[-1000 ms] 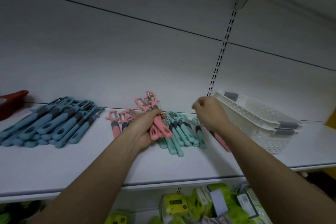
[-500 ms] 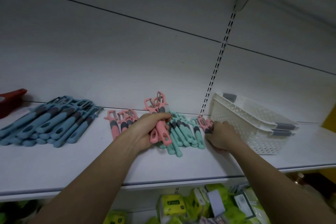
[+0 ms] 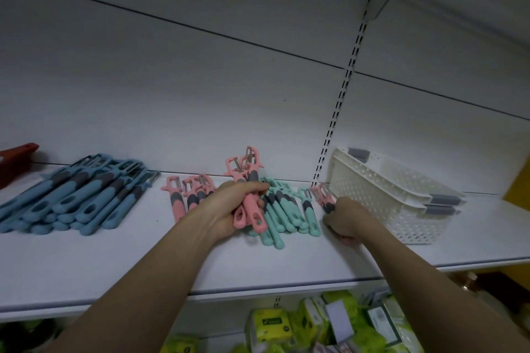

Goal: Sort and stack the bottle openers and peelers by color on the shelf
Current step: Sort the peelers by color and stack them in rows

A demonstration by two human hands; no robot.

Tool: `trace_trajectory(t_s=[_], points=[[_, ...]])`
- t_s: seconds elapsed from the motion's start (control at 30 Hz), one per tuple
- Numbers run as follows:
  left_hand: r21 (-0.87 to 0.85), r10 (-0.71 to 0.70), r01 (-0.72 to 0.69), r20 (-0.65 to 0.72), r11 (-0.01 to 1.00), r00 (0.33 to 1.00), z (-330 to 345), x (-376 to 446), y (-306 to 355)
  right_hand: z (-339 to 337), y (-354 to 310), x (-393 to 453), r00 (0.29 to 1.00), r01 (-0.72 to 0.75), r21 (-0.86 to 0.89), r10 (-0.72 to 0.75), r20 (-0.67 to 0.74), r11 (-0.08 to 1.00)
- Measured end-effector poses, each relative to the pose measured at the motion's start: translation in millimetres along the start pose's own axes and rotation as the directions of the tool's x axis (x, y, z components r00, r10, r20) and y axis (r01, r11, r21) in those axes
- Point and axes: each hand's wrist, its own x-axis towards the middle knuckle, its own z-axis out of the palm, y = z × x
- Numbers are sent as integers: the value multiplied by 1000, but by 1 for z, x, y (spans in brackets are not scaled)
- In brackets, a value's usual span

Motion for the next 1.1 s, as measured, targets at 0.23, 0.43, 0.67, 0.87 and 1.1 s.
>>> trace_trajectory(t_s=[0.23, 0.43, 0.67, 0.87, 1.1], points=[[-44, -22, 22, 11, 999, 1000, 1, -3, 1, -6, -2, -4, 999, -40, 71, 39, 22, 997], [-121, -34, 35, 11, 992, 999, 4, -4, 3, -16, -5, -1, 999, -14, 155, 21, -38, 988], [-270, -4, 17, 50, 963, 999, 3, -3, 2, -29, -58, -20, 979, 202, 568, -173, -105, 798], [-350, 49, -29, 50, 936, 998, 8, 2, 2, -31, -123, -60, 854, 499, 449, -510, -105, 742], [-583, 187, -190, -66, 790, 980, -8, 1, 15, -27, -136, -65, 674, 648, 209, -424, -605, 732]])
